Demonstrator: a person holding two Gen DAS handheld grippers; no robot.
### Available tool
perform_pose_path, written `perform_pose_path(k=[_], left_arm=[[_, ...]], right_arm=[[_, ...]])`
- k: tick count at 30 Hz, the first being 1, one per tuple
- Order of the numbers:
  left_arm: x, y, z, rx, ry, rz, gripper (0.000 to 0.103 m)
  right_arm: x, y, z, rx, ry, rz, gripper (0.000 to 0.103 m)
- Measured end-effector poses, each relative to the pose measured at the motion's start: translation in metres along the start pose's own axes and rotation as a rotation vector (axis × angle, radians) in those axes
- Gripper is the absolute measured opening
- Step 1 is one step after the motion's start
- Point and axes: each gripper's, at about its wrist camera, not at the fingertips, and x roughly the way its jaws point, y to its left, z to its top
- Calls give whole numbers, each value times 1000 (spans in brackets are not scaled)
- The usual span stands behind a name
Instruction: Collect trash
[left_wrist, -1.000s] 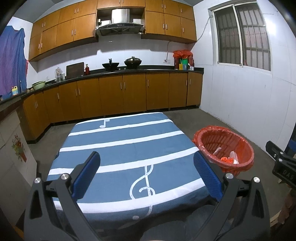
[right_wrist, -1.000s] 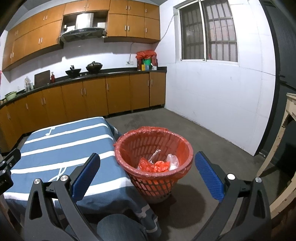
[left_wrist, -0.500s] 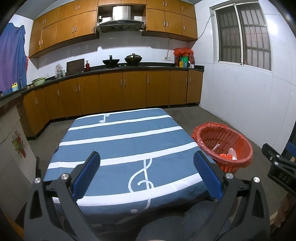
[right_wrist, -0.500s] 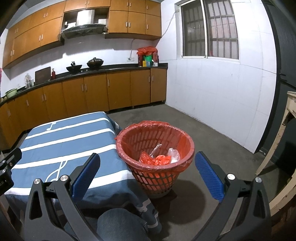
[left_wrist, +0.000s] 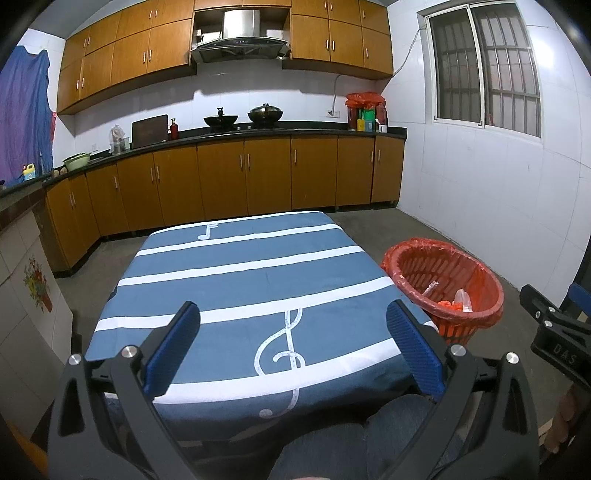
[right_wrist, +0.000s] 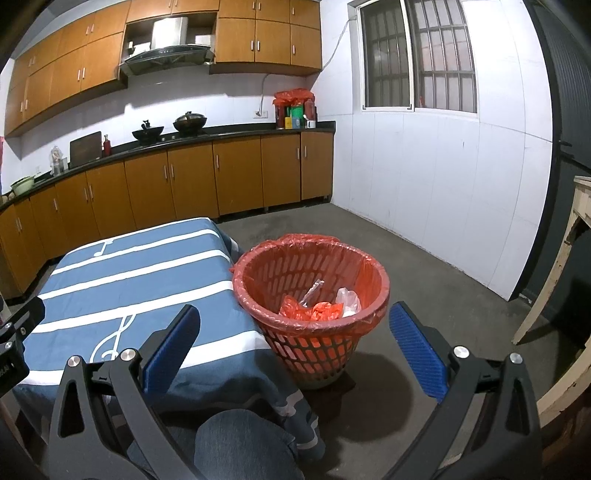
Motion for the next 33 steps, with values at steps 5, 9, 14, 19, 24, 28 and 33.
perform_pose_path(k=[5, 9, 14, 19, 24, 28, 33], left_arm=[[0, 1, -4, -5, 2, 1, 99], [1, 2, -4, -5, 2, 0, 99], [1, 2, -4, -6, 1, 0, 99], [0, 2, -3, -7, 2, 0, 99], [0, 2, -3, -8, 1, 0, 99], [0, 2, -3, -8, 1, 0, 99], [0, 2, -3, -8, 1, 0, 99]], right_arm=[[0, 0, 0, 0, -1, 0, 101], [0, 0, 0, 0, -1, -1, 101], [0, 0, 0, 0, 0, 0, 101], [0, 0, 0, 0, 0, 0, 101], [0, 0, 0, 0, 0, 0, 101], [0, 0, 0, 1, 1, 0, 101], [0, 0, 1, 0, 0, 0, 101]])
